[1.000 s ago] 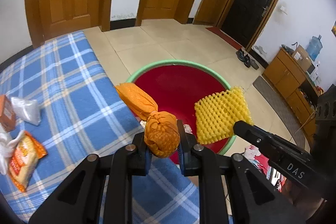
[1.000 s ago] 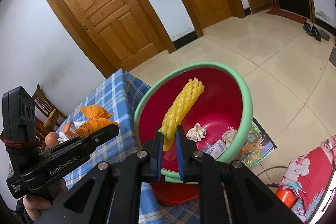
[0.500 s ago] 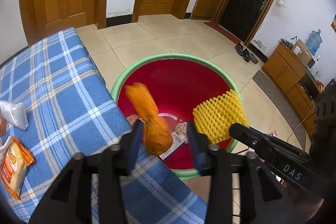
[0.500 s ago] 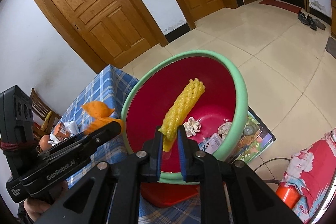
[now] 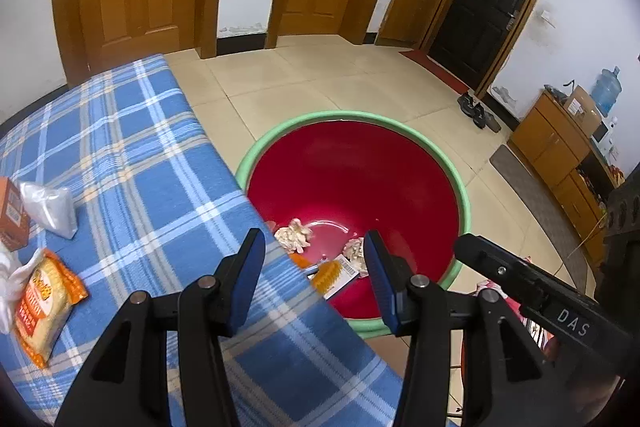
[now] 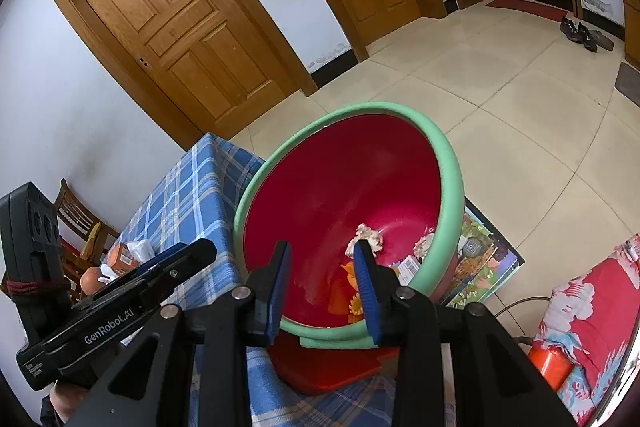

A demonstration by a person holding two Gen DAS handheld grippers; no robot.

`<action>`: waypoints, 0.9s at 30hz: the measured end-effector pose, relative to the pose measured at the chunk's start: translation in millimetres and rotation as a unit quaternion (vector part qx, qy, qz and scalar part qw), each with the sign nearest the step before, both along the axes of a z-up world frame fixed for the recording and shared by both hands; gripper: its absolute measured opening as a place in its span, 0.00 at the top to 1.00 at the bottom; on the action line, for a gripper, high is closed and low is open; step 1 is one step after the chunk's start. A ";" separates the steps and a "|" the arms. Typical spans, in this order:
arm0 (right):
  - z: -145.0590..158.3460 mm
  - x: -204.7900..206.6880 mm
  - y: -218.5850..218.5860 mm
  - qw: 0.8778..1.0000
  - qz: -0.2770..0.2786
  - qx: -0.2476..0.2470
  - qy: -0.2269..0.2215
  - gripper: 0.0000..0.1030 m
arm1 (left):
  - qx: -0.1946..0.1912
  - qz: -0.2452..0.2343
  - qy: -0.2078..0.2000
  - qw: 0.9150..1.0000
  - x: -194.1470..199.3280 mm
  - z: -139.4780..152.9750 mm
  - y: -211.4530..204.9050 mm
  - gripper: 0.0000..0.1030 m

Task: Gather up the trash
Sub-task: 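Open both grippers over the bucket, dropping the cloth and foam net, then move both grippers back over the table toward the white cloth and green toy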

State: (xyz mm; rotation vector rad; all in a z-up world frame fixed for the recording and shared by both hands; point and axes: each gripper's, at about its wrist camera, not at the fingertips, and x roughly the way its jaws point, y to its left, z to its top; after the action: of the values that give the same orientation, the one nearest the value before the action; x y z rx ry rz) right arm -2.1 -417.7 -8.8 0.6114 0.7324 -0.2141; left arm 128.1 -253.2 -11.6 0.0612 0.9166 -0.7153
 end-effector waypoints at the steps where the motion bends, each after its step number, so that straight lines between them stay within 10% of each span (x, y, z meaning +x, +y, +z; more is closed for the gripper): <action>1: 0.7 0.0 0.4 1.000 0.000 -0.001 0.000 0.65 | 0.001 0.003 -0.002 1.000 -0.6 1.0 2.3 0.50; 27: 26.4 -9.1 49.1 0.999 0.034 -0.008 -0.030 0.31 | 0.009 0.088 -0.046 0.995 -24.1 25.8 94.7 0.50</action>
State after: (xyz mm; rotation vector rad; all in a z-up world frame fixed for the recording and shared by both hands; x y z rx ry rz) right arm -11.2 -368.6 17.6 0.5743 0.6909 -0.1389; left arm 104.0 -158.4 14.2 0.0281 0.8292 -0.5372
